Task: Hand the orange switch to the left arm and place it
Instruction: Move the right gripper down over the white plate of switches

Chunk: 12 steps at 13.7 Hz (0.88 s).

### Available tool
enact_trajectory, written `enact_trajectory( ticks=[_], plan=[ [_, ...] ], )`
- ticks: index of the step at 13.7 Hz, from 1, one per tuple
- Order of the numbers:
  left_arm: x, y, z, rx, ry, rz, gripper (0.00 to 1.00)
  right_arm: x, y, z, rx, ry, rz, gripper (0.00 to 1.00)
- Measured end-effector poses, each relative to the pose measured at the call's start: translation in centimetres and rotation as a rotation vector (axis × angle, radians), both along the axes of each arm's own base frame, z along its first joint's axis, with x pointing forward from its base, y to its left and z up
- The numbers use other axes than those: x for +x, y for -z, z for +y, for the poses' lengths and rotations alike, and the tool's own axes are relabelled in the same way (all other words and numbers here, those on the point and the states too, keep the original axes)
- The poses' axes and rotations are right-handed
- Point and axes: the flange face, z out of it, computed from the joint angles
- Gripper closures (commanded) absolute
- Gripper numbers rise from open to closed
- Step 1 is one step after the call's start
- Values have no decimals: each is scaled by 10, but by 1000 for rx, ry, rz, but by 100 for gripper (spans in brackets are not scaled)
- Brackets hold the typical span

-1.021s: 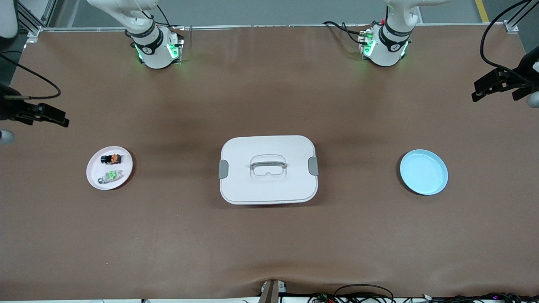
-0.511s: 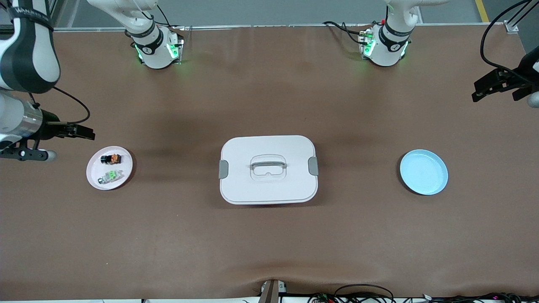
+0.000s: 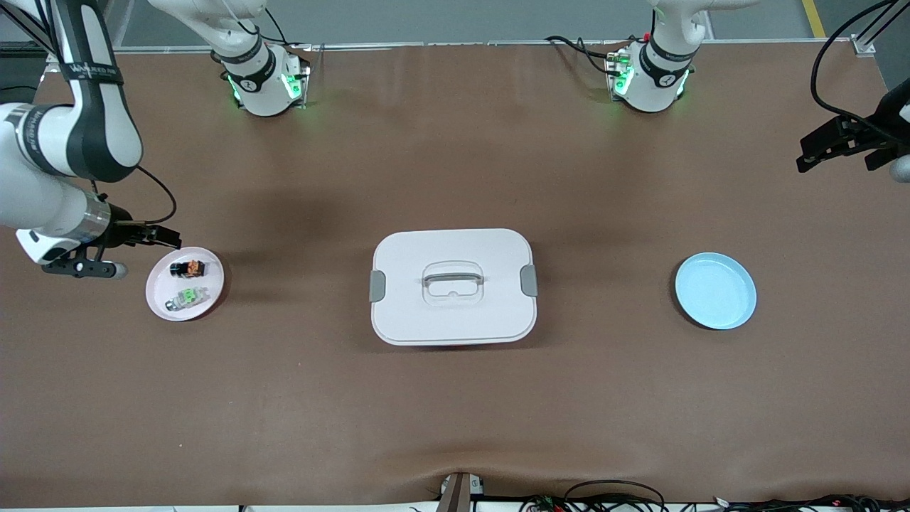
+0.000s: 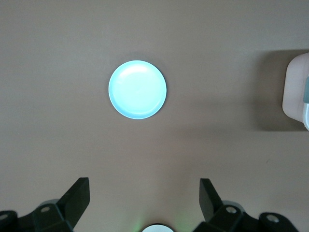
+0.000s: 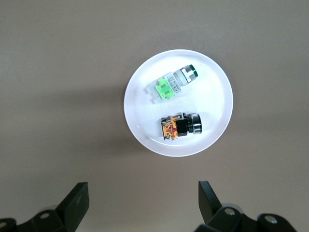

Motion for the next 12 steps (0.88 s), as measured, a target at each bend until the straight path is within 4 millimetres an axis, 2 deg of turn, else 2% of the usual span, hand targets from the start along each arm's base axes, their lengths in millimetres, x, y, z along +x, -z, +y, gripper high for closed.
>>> enact_trajectory(
  ticks=[2, 8, 12],
  plan=[
    [1, 1, 0, 0, 0, 3, 0, -3, 22, -4, 3, -4, 7, 0],
    [2, 4, 0, 0, 0, 7, 0, 5, 83, -24, -12, -27, 3, 0],
    [3, 4, 0, 0, 0, 7, 0, 6, 106, -36, -48, -56, 2, 0]
  ],
)
